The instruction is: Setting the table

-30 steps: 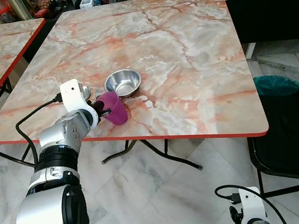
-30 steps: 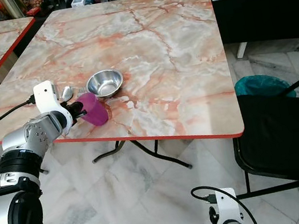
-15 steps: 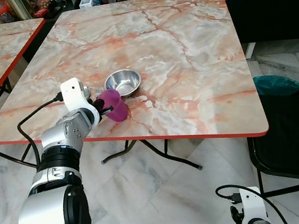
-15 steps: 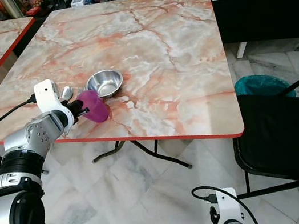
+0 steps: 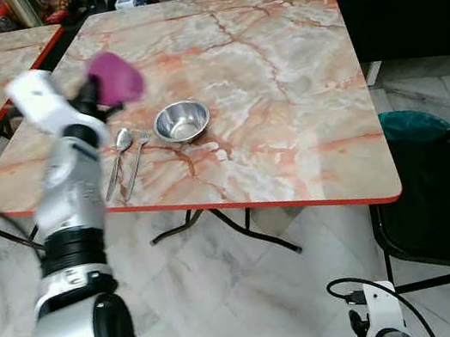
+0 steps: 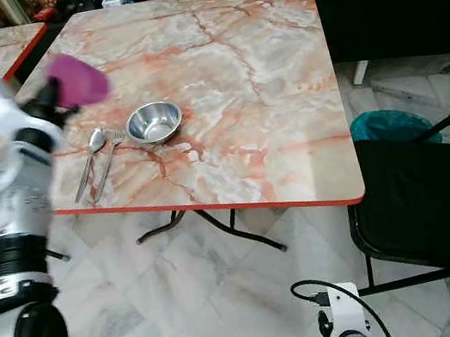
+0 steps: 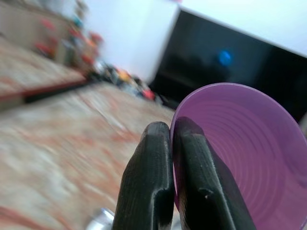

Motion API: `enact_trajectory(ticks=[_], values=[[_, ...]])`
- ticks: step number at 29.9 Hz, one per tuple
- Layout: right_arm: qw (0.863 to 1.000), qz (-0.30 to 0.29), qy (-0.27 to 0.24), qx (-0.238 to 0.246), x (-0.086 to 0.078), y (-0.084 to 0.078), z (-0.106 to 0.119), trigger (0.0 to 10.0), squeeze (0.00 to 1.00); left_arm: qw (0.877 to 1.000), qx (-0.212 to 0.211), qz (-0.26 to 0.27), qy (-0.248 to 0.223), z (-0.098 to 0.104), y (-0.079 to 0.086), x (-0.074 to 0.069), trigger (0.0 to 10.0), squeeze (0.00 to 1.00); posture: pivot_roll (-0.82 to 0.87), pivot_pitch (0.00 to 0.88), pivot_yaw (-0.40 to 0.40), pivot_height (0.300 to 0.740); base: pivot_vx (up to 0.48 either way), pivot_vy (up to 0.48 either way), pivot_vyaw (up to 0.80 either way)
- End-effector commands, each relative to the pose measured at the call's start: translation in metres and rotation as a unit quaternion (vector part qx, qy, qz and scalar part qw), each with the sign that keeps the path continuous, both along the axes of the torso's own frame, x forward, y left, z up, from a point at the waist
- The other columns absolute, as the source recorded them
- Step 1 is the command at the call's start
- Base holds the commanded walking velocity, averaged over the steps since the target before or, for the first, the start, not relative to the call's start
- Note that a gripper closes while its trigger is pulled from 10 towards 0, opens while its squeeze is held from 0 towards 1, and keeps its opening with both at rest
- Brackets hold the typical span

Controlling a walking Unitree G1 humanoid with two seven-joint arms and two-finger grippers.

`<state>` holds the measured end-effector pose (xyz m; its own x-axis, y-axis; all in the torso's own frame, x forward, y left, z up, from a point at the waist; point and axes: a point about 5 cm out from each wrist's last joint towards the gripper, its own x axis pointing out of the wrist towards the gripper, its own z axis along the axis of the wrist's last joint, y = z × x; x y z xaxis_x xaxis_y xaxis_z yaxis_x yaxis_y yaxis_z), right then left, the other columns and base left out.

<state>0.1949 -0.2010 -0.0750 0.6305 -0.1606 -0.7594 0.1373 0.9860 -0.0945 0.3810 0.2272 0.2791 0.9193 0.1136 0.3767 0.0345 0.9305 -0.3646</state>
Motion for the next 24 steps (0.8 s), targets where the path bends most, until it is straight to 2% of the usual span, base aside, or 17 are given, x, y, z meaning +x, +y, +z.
enact_trajectory(ticks=[1,2,3,5,6,7,8,10,11,13,15,18,19,20,21,23,24], values=[[1.000,-0.002,0.008,0.009,-0.004,0.004,-0.003,10.0,0.00,0.997,0.031,0.066,-0.015,0.005,0.023,-0.010,10.0,0.00,-0.03,0.096,0.039,0.740,0.000,0.000,0.00],[1.000,-0.002,0.008,0.010,-0.004,0.005,-0.003,10.0,0.00,0.993,0.044,0.110,-0.010,0.005,0.038,-0.015,10.0,0.00,-0.03,0.091,0.038,0.740,0.000,0.000,0.00],[1.000,-0.002,0.008,0.010,-0.004,0.005,-0.003,10.0,0.00,0.993,0.044,0.110,-0.010,0.005,0.038,-0.015,10.0,0.00,-0.03,0.091,0.038,0.740,0.000,0.000,0.00],[1.000,-0.002,0.007,0.011,-0.003,0.006,-0.003,10.0,0.00,0.973,0.127,0.192,0.017,-0.005,0.064,-0.027,10.0,0.00,-0.02,0.088,0.038,0.740,0.000,0.000,0.00],[1.000,-0.002,0.007,0.011,-0.003,0.006,-0.003,10.0,0.00,0.973,0.127,0.192,0.017,-0.005,0.064,-0.027,10.0,0.00,-0.02,0.088,0.038,0.740,0.000,0.000,0.00],[1.000,-0.002,0.007,0.012,-0.003,0.006,-0.003,10.0,0.00,0.964,0.151,0.219,0.024,-0.010,0.074,-0.032,10.0,0.00,-0.02,0.088,0.038,0.740,0.000,0.000,0.00],[1.000,-0.001,0.006,0.013,-0.003,0.007,-0.003,10.0,0.00,0.945,0.182,0.269,0.045,-0.019,0.093,-0.042,10.0,0.00,-0.02,0.084,0.037,0.740,0.000,0.000,0.00],[1.000,-0.001,0.006,0.014,-0.003,0.008,-0.003,10.0,0.00,0.926,0.192,0.318,0.070,-0.028,0.111,-0.052,10.0,0.00,-0.01,0.084,0.036,0.740,0.000,0.000,0.00],[1.000,0.000,0.007,0.015,-0.003,0.008,-0.003,10.0,0.00,0.912,0.200,0.348,0.086,-0.033,0.122,-0.059,10.0,0.00,-0.01,0.084,0.036,0.740,0.000,0.000,0.00],[1.000,0.002,0.008,0.015,-0.003,0.009,-0.003,10.0,0.00,0.877,0.234,0.402,0.122,-0.047,0.141,-0.073,10.0,0.00,0.00,0.085,0.035,0.740,0.000,0.000,0.00],[1.000,0.003,0.008,0.015,-0.002,0.010,-0.003,10.0,0.00,0.853,0.261,0.429,0.145,-0.057,0.150,-0.082,10.0,0.00,0.00,0.088,0.037,0.740,0.000,0.000,0.00],[1.000,0.003,0.008,0.015,-0.002,0.010,-0.003,10.0,0.00,0.842,0.274,0.439,0.152,-0.063,0.153,-0.085,10.0,0.00,0.00,0.088,0.037,0.740,0.000,0.000,0.00],[1.000,0.001,0.008,0.016,-0.002,0.010,-0.003,10.0,0.00,0.807,0.285,0.467,0.222,-0.090,0.165,-0.096,10.0,0.00,0.00,0.088,0.043,0.740,0.000,0.000,0.00],[1.000,0.001,0.008,0.016,-0.002,0.010,-0.003,10.0,0.00,0.807,0.285,0.467,0.222,-0.090,0.165,-0.096,10.0,0.00,0.00,0.088,0.043,0.740,0.000,0.000,0.00],[1.000,0.000,0.009,0.017,-0.002,0.010,-0.003,10.0,0.00,0.789,0.288,0.474,0.265,-0.109,0.170,-0.104,10.0,0.00,0.00,0.087,0.044,0.740,0.000,0.000,0.00],[1.000,-0.002,0.009,0.018,-0.003,0.010,-0.003,10.0,0.00,0.767,0.291,0.464,0.333,-0.141,0.173,-0.114,10.0,0.00,0.00,0.086,0.048,0.740,0.000,0.000,0.00],[1.000,-0.003,0.010,0.018,-0.003,0.009,-0.004,10.0,0.00,0.771,0.282,0.442,0.362,-0.158,0.170,-0.118,10.0,0.00,0.00,0.086,0.048,0.740,0.000,0.000,0.00]])
